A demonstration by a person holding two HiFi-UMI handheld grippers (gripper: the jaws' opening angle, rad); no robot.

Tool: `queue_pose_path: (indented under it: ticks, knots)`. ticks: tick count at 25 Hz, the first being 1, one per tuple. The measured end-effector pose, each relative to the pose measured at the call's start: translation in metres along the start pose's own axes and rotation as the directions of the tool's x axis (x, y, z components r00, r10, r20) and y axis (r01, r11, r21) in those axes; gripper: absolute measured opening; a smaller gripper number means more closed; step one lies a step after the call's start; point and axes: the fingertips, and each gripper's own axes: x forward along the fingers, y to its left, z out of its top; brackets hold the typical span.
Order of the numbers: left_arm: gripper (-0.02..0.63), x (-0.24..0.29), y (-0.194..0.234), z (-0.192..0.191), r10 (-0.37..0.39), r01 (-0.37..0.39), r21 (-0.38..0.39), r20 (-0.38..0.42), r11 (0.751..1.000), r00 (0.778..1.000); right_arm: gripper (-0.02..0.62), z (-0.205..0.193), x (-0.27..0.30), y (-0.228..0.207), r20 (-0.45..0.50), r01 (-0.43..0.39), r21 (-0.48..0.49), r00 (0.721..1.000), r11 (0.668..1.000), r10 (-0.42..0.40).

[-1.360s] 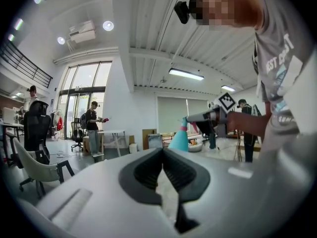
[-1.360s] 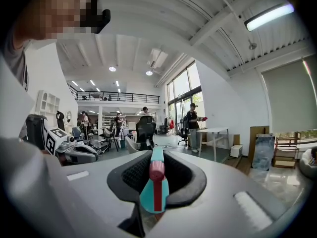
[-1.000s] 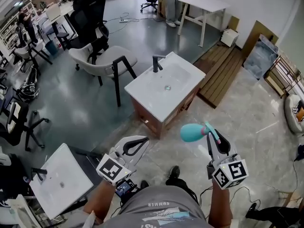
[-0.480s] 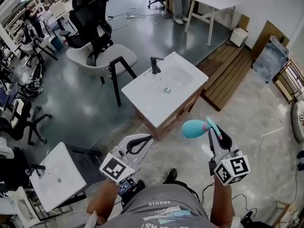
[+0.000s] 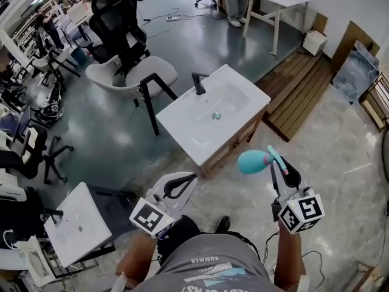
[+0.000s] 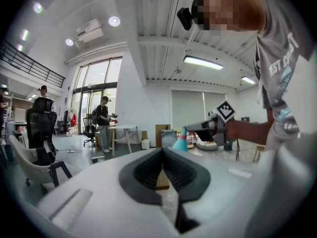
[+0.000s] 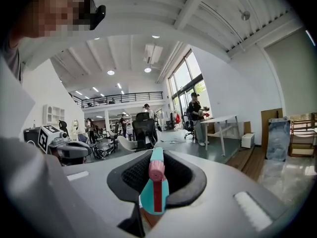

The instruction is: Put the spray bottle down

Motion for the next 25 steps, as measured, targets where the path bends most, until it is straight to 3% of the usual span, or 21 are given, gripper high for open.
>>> queue_pose_path:
  ticks: [5, 8, 16, 25]
  knots:
    - [0.002, 0.016, 0.014, -0.012, -0.063, 0.061, -0.046, -0.026, 0.997, 0.998, 0.066, -0.005, 0.022, 0.001, -0.008, 0.018, 0.020, 1.000, 1.000, -0.017]
    - [0.002, 0.030, 0.039, -0.017, -0.100, 0.100, -0.022, -0.027, 0.995, 0.995, 0.066, 0.009, 0.029, 0.003, 0.002, 0.055, 0.007, 0.999, 0.998, -0.055]
    - [0.002, 0.065, 0.100, 0.011, -0.192, 0.191, 0.022, 0.057, 0.981, 0.980, 0.066, 0.027, 0.057, 0.001, 0.008, 0.175, -0.001, 0.984, 0.985, -0.175]
    - [0.002, 0.072, 0.152, 0.006, -0.243, 0.242, 0.017, 0.037, 0.970, 0.969, 0.066, 0.036, 0.094, 0.010, 0.010, 0.242, 0.000, 0.970, 0.970, -0.242]
